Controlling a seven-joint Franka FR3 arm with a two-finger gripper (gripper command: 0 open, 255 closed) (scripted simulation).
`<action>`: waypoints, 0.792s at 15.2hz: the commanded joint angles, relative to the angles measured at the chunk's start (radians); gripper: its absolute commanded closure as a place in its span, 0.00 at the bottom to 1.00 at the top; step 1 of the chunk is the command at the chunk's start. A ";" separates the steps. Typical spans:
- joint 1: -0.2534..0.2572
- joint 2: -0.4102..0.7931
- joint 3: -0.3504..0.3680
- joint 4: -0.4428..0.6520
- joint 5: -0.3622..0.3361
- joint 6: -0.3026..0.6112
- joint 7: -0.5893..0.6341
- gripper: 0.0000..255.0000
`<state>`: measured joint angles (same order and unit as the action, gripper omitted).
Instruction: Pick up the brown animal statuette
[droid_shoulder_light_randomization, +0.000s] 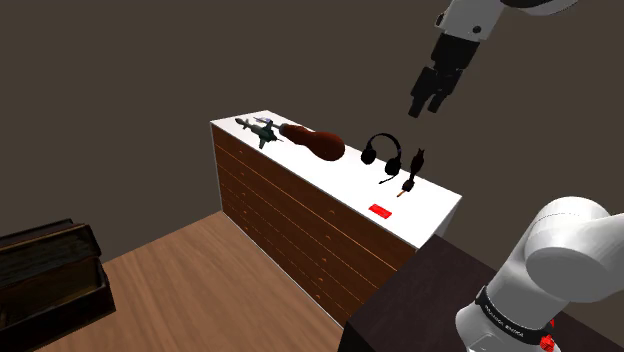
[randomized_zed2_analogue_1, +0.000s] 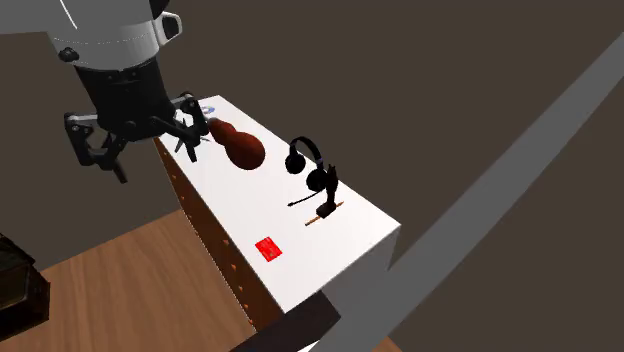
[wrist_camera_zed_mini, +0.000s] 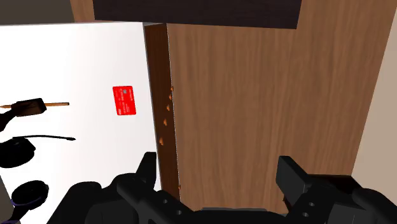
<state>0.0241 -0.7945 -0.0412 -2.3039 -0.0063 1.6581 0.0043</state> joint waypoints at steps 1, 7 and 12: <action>0.000 0.000 0.000 0.000 0.000 0.000 0.000 0.00; -0.037 0.124 -0.090 -0.005 -0.072 0.075 -0.096 0.00; -0.065 0.249 -0.163 0.017 -0.122 0.139 -0.173 0.00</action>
<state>-0.0349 -0.5779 -0.1862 -2.2942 -0.1174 1.7797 -0.1491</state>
